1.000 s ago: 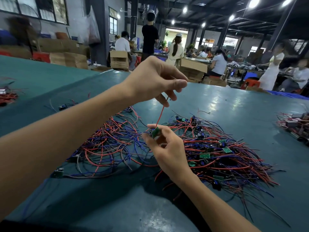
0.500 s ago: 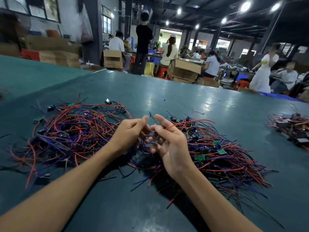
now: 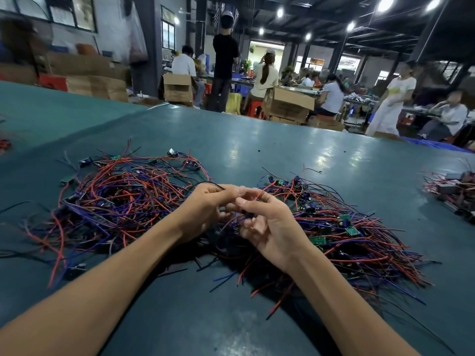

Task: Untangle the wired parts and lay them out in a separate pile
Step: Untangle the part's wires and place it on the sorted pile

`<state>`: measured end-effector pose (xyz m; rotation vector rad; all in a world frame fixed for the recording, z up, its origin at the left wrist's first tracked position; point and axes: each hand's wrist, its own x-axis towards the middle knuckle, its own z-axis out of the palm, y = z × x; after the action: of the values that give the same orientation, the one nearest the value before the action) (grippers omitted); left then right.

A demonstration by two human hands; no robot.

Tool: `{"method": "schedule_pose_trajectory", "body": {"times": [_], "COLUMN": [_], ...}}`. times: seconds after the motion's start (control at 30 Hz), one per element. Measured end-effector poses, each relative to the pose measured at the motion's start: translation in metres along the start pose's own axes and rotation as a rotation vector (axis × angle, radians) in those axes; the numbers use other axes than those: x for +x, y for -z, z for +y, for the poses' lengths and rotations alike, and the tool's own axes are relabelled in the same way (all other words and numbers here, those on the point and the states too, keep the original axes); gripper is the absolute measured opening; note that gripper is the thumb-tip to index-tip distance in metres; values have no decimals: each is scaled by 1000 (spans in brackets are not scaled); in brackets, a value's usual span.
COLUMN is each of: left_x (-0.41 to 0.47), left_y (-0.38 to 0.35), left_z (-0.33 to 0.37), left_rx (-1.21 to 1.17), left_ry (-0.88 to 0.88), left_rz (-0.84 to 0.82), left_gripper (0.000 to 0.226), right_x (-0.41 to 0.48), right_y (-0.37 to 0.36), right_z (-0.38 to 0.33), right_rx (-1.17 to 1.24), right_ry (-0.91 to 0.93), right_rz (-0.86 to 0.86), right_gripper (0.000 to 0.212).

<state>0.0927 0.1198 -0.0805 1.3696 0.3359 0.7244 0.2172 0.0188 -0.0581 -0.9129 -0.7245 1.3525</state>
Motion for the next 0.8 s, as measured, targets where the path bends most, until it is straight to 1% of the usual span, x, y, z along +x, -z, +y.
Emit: {"method": "schedule_pose_trajectory", "body": {"times": [0.07, 0.17, 0.27, 0.3, 0.37, 0.47, 0.53, 0.57, 0.63, 0.7, 0.77, 0.8], "left_x": [1, -1, -5, -6, -8, -11, -11, -11, -10, -8, -5, -4], "left_y": [0, -2, -3, -2, 0, 3, 4, 4, 5, 5, 5, 5], "left_z": [0, 2, 5, 7, 11, 16, 17, 16, 15, 13, 10, 9], "left_rx": [-20, 10, -3, -19, -38, -103, -170, -197, -220, -220, -242, -257], "left_ry": [35, 108, 189, 214, 244, 258, 239, 225, 196, 158, 110, 83], "left_rz": [-10, -78, -123, -135, -167, -190, -200, -211, -214, -183, -121, -86], "left_gripper": [34, 37, 41, 40, 37, 25, 12, 11, 27, 33, 36, 36], "right_x": [1, 2, 1, 1, -2, -7, -10, -10, -10, -11, -10, -10], "right_y": [0, 0, 1, 1, 1, -1, -2, -1, 1, 3, 3, 3], "right_z": [4, 6, 4, 3, 3, 1, -1, -2, -2, -3, -4, -4], "right_rx": [-5, -22, -64, -75, -104, -147, -147, -146, -164, -195, -221, -232], "right_ry": [-11, -12, 16, 21, 22, 16, 17, 21, 34, 63, 80, 79], "right_rz": [10, 13, 32, 26, -16, -110, -140, -145, -147, -147, -155, -144], "right_gripper": [52, 59, 77, 84, 91, 90, 90, 90, 94, 95, 87, 80]}}
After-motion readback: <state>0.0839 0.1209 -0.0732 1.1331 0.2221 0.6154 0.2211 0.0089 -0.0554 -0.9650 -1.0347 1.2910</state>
